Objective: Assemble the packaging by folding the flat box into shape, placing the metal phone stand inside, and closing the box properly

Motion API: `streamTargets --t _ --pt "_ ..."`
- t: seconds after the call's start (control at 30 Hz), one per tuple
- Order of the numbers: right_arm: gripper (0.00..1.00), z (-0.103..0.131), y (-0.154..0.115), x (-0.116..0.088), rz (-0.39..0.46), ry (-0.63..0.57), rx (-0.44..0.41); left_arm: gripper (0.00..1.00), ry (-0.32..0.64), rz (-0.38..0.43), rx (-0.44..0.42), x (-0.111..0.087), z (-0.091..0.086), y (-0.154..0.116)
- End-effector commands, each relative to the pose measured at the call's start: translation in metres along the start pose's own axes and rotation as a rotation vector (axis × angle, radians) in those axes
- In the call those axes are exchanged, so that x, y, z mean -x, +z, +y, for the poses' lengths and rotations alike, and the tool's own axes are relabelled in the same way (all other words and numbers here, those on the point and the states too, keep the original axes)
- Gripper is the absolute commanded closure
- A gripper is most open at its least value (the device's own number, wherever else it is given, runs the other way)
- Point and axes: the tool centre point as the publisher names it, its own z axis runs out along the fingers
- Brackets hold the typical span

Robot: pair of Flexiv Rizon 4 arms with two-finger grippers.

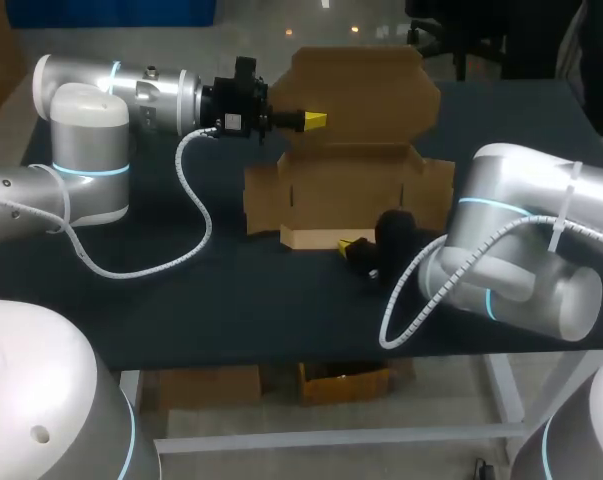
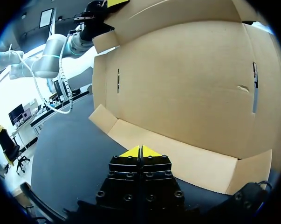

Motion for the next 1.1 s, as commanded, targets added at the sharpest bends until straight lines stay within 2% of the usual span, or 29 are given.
streamTargets --t 0.03,0.47,1.1 --pt "1.0 -0.001 0.002 -0.002 -0.011 0.0 0.005 1.0 0.005 0.005 0.002 -0.003 0.0 -0.001" --pt "1.0 -0.001 0.002 -0.002 -0.011 0.0 0.005 1.0 0.013 0.037 0.022 -0.022 0.007 -0.002" --pt "1.0 -0.001 0.002 -0.002 -0.011 0.0 0.005 1.0 -0.006 0.059 0.016 -0.034 0.019 -0.002"
